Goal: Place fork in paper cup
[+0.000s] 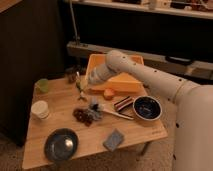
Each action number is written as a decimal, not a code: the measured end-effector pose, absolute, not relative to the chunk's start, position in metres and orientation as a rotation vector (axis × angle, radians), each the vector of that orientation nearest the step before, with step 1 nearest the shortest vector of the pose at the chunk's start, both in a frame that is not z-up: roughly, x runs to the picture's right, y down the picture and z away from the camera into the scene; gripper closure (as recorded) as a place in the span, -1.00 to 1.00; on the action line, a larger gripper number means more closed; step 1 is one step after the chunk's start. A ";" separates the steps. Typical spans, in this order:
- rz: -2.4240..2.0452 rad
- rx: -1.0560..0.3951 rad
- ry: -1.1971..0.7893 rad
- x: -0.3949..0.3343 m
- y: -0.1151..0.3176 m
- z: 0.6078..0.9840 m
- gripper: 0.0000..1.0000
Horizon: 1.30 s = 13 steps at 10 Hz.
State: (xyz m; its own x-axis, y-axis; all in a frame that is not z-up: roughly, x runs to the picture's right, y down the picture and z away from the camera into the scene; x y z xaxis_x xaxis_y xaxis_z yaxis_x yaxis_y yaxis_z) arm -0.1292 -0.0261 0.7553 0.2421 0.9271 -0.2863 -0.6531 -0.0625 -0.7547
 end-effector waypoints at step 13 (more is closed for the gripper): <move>1.085 -0.943 -0.513 -0.278 -0.032 0.743 0.60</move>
State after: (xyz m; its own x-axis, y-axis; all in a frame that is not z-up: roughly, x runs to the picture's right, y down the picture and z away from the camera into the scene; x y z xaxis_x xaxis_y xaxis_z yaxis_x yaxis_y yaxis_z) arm -0.2776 -0.0319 0.7434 0.4095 0.9085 -0.0838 -0.5116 0.1526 -0.8456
